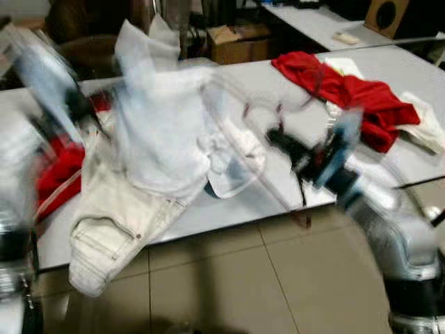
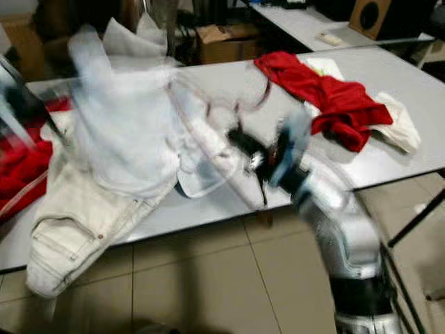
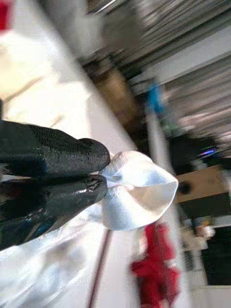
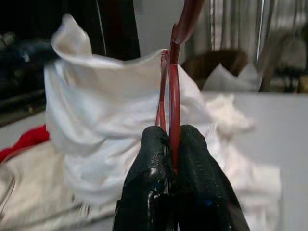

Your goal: Hang hanger

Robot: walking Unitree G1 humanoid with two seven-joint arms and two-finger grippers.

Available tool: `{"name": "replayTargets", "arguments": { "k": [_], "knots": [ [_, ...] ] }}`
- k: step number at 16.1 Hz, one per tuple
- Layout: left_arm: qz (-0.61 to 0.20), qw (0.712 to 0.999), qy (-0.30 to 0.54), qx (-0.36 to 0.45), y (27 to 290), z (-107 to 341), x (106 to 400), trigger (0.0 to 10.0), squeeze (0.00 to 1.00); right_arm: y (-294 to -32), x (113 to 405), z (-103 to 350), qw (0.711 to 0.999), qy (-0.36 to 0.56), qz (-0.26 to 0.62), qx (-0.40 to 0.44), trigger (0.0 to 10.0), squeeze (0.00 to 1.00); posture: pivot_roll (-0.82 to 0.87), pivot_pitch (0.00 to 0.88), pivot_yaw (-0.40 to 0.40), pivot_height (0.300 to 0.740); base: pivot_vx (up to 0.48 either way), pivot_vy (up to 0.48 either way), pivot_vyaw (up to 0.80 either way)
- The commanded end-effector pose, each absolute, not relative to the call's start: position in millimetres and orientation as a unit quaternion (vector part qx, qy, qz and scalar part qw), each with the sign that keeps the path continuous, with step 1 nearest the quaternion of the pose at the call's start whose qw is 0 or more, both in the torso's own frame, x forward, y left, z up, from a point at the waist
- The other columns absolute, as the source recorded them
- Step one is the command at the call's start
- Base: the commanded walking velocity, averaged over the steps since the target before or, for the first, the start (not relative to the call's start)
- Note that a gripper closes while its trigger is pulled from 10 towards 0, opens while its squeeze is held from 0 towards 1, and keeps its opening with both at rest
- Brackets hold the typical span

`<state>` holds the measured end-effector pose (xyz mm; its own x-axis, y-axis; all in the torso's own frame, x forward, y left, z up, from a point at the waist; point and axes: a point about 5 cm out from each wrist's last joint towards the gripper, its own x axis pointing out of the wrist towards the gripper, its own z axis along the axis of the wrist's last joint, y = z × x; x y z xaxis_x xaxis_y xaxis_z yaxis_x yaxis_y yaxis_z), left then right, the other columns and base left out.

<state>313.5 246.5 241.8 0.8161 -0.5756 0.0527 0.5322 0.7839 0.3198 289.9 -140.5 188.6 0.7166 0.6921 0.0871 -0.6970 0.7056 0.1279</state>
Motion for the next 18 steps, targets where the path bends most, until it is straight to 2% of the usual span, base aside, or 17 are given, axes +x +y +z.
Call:
{"name": "replayTargets", "arguments": {
  "k": [1,3,6,8,9,10,13,15,18],
  "knots": [
    [-0.275,0.943,-0.084,0.166,243.4,245.7,307.7,0.0,0.00,-137.8,279.3,195.1,0.915,-0.026,0.396,0.064,10.0,0.00,0.06,0.000,0.043,0.740,0.000,0.000,0.00],
    [-0.253,0.950,-0.080,0.162,243.2,238.1,303.9,0.0,0.00,-142.7,269.6,183.5,0.916,0.004,0.395,0.074,10.0,0.00,0.05,0.000,0.039,0.740,0.000,0.000,0.00],
    [-0.233,0.955,-0.139,0.120,241.5,245.8,291.9,0.0,0.00,-147.5,262.0,169.7,0.917,0.035,0.386,0.093,10.0,0.00,0.04,0.000,0.042,0.740,0.000,0.000,0.00],
    [-0.268,0.950,-0.116,0.106,236.6,231.9,275.9,0.0,0.00,-148.1,262.4,163.6,0.915,0.051,0.380,0.125,10.0,0.00,0.05,0.000,0.039,0.740,0.000,0.000,0.00],
    [-0.279,0.948,-0.111,0.102,234.5,229.3,271.8,0.7,0.00,-147.9,263.4,162.1,0.913,0.054,0.380,0.141,10.0,0.00,0.05,0.000,0.039,0.740,0.000,0.000,0.00],
    [-0.292,0.945,-0.117,0.088,230.1,230.2,267.6,0.9,0.00,-147.5,267.4,159.7,0.907,0.060,0.381,0.168,10.0,0.00,0.06,0.000,0.027,0.740,0.000,0.000,0.00],
    [-0.302,0.941,-0.131,0.084,220.9,234.6,266.9,0.0,0.00,-145.3,271.9,157.7,0.896,0.068,0.387,0.206,10.0,0.00,0.07,0.000,0.019,0.740,0.000,0.000,0.00],
    [-0.315,0.933,-0.155,0.079,210.0,242.6,266.9,0.0,0.00,-142.6,273.3,152.6,0.884,0.086,0.396,0.235,10.0,0.00,0.07,0.000,0.009,0.740,0.000,0.000,0.00],
    [-0.363,0.917,-0.115,0.121,199.7,234.1,261.5,0.0,0.00,-138.5,277.1,157.9,0.870,0.076,0.407,0.269,10.0,0.00,0.08,0.000,-0.002,0.740,0.000,0.000,0.00]
  ]
}}
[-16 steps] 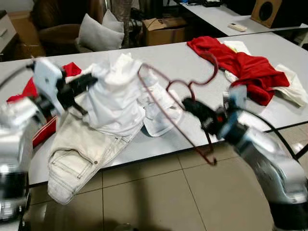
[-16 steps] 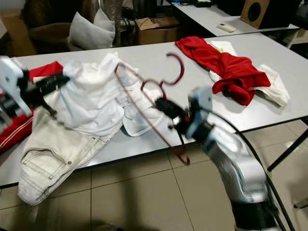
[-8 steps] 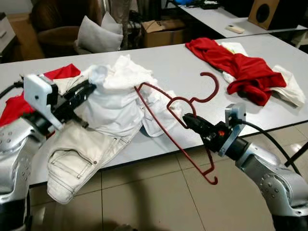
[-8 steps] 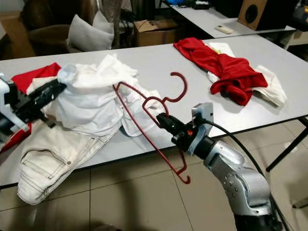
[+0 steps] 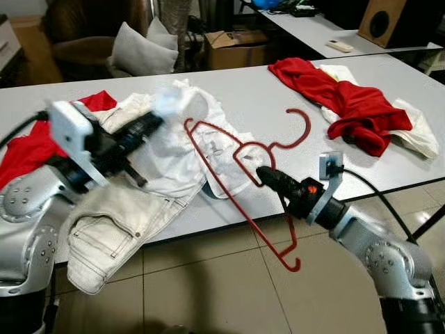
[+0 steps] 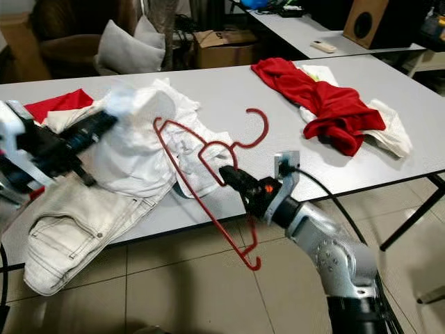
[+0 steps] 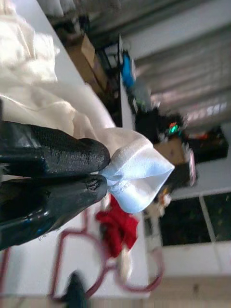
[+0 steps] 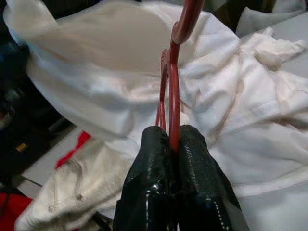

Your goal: Hang hanger

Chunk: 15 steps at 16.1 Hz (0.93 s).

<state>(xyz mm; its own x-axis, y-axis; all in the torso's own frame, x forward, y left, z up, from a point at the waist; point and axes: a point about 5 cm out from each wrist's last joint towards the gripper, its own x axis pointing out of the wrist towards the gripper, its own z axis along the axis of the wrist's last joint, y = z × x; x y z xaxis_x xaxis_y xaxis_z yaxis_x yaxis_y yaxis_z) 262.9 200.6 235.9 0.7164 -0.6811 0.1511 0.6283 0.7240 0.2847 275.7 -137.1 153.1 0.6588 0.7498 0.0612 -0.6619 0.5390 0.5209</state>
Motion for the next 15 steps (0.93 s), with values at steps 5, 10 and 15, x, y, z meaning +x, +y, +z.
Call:
{"name": "replayTargets", "arguments": {
  "k": [5,10,15],
  "knots": [
    [-0.391,0.901,-0.092,0.163,193.0,227.3,256.1,0.0,0.00,-137.8,281.4,161.2,0.860,0.075,0.407,0.299,10.0,0.00,0.09,0.000,-0.008,0.740,0.000,0.000,0.00],
    [-0.421,0.892,-0.090,0.138,181.9,218.6,248.6,0.0,0.00,-131.3,305.9,148.3,0.862,0.117,0.331,0.365,10.0,0.00,0.10,0.000,-0.007,0.740,0.000,0.000,0.00],
    [-0.410,0.896,-0.044,0.163,168.3,178.7,252.0,0.0,0.00,-93.8,335.6,147.5,0.813,0.130,0.278,0.495,10.0,0.00,0.13,0.000,-0.015,0.740,0.000,0.000,0.00]
  ]
}}
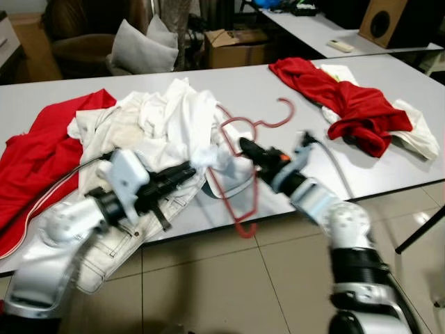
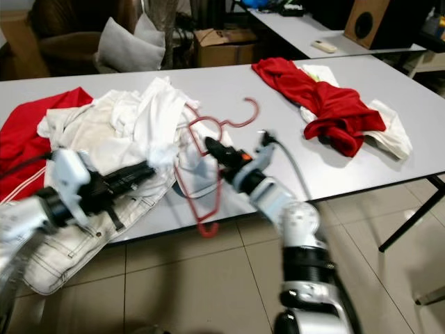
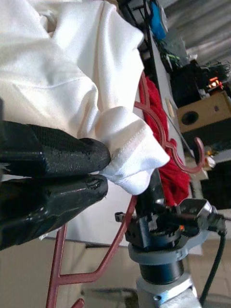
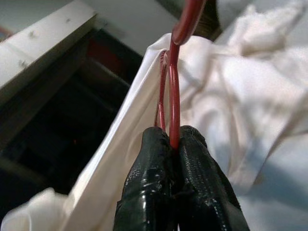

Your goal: Hang hanger

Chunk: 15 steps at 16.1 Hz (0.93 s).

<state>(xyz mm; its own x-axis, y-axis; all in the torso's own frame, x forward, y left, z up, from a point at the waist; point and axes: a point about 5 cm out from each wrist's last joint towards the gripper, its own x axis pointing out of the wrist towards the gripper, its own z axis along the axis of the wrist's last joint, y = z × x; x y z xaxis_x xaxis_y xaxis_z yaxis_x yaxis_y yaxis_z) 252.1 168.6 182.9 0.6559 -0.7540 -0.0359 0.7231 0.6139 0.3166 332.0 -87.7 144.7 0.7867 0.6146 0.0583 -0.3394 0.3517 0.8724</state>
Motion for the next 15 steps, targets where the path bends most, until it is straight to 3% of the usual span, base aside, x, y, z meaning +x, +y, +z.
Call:
{"name": "replayTargets", "arguments": {
  "k": [1,3,9,11,14,15],
  "knots": [
    [-0.408,0.897,-0.041,0.166,167.9,176.2,252.4,0.0,0.00,-91.5,337.7,147.4,0.810,0.131,0.270,0.504,10.0,0.00,0.14,0.000,-0.016,0.740,0.000,0.000,0.00],
    [-0.398,0.906,-0.049,0.138,164.2,172.2,250.1,0.0,0.00,-85.7,353.5,155.4,0.775,0.088,0.209,0.590,10.0,0.00,0.15,0.000,-0.016,0.740,0.000,0.000,0.00],
    [-0.391,0.910,-0.020,0.135,165.6,155.6,242.7,0.0,0.00,-76.5,373.4,171.7,0.677,0.045,0.151,0.719,10.0,0.00,0.16,0.000,0.006,0.740,0.000,0.000,0.00],
    [-0.408,0.903,-0.018,0.134,162.8,156.6,239.6,0.0,0.00,-73.2,376.8,174.7,0.664,0.042,0.146,0.732,10.0,0.00,0.16,0.000,0.006,0.740,0.000,0.000,0.00],
    [-0.434,0.893,-0.046,0.112,151.4,169.3,237.5,0.0,0.00,-47.6,380.5,177.9,0.711,0.071,0.168,0.679,10.0,0.00,0.17,0.000,0.004,0.740,0.000,0.000,0.00],
    [-0.447,0.887,-0.057,0.096,147.0,175.9,236.2,0.0,0.00,-42.8,381.5,177.7,0.712,0.076,0.166,0.678,10.0,0.00,0.17,0.000,0.001,0.740,0.000,0.000,0.00]
  ]
}}
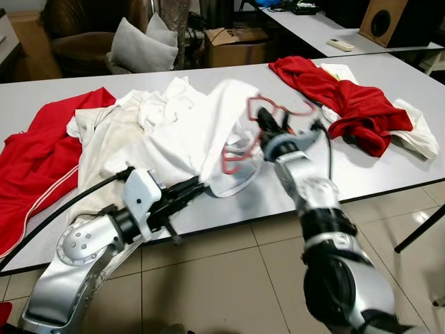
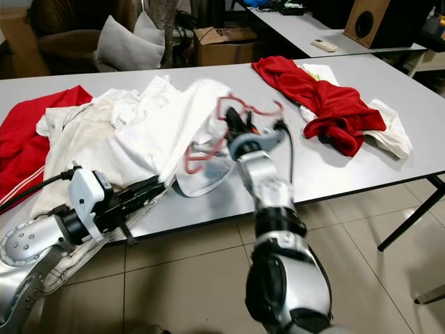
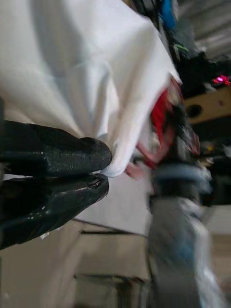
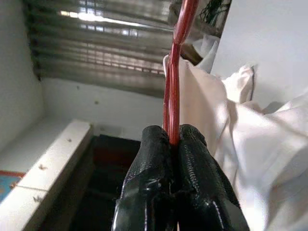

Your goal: Hang hanger

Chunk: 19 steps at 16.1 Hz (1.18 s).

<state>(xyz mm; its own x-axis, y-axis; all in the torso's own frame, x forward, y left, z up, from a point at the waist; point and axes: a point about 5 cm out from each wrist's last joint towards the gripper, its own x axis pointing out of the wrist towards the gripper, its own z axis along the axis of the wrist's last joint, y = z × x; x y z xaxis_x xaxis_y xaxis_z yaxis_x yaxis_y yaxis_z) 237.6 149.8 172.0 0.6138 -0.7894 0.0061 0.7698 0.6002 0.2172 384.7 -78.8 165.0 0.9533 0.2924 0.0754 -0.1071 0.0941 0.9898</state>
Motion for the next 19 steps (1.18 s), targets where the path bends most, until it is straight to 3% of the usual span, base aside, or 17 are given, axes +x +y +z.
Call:
{"name": "replayTargets", "arguments": {
  "k": [1,6,10,11,12,13,14,15,19],
  "knots": [
    [-0.470,0.877,-0.066,0.071,141.3,183.1,232.8,0.0,0.00,-39.4,383.0,176.4,0.716,0.082,0.161,0.674,10.0,0.00,0.18,0.000,-0.002,0.740,0.000,0.000,0.00],
    [-0.526,0.848,-0.034,0.065,127.7,177.8,222.7,0.0,0.00,-38.1,389.4,179.4,0.691,0.081,0.139,0.705,10.0,0.00,0.19,0.000,-0.016,0.740,0.000,0.000,0.00],
    [-0.558,0.827,-0.048,0.058,97.0,183.1,232.4,0.0,0.00,-25.7,388.2,177.9,0.700,0.097,0.145,0.692,10.0,0.00,0.20,0.000,-0.018,0.740,0.000,0.000,0.00],
    [-0.556,0.827,-0.056,0.060,91.1,184.1,236.1,1.5,0.00,-24.4,388.0,177.8,0.703,0.099,0.146,0.689,10.0,0.00,0.20,0.000,-0.018,0.740,0.000,0.000,0.00],
    [-0.548,0.832,-0.063,0.062,81.1,182.8,242.5,1.5,0.00,-21.7,387.3,178.8,0.707,0.101,0.156,0.682,10.0,0.00,0.19,0.000,-0.014,0.740,0.000,0.000,0.00],
    [-0.540,0.833,-0.025,0.116,77.5,163.1,246.0,10.0,0.00,-20.6,387.3,184.4,0.722,0.089,0.180,0.662,10.0,0.00,0.17,0.000,-0.003,0.740,0.000,0.000,0.00],
    [-0.547,0.826,-0.002,0.136,79.8,154.1,244.5,10.0,0.00,-21.8,387.6,188.5,0.717,0.076,0.192,0.666,10.0,0.00,0.17,0.000,0.003,0.740,0.000,0.000,0.00],
    [-0.531,0.833,0.010,0.155,86.8,149.9,247.3,10.0,1.00,-27.2,389.2,191.9,0.698,0.061,0.191,0.687,10.0,0.00,0.16,0.000,0.007,0.740,0.000,0.000,0.00],
    [-0.524,0.826,0.040,0.203,105.0,137.8,248.1,10.0,1.00,-39.8,392.7,196.7,0.676,0.044,0.197,0.709,10.0,0.00,0.15,0.000,0.013,0.740,0.000,0.000,0.00]
  ]
}}
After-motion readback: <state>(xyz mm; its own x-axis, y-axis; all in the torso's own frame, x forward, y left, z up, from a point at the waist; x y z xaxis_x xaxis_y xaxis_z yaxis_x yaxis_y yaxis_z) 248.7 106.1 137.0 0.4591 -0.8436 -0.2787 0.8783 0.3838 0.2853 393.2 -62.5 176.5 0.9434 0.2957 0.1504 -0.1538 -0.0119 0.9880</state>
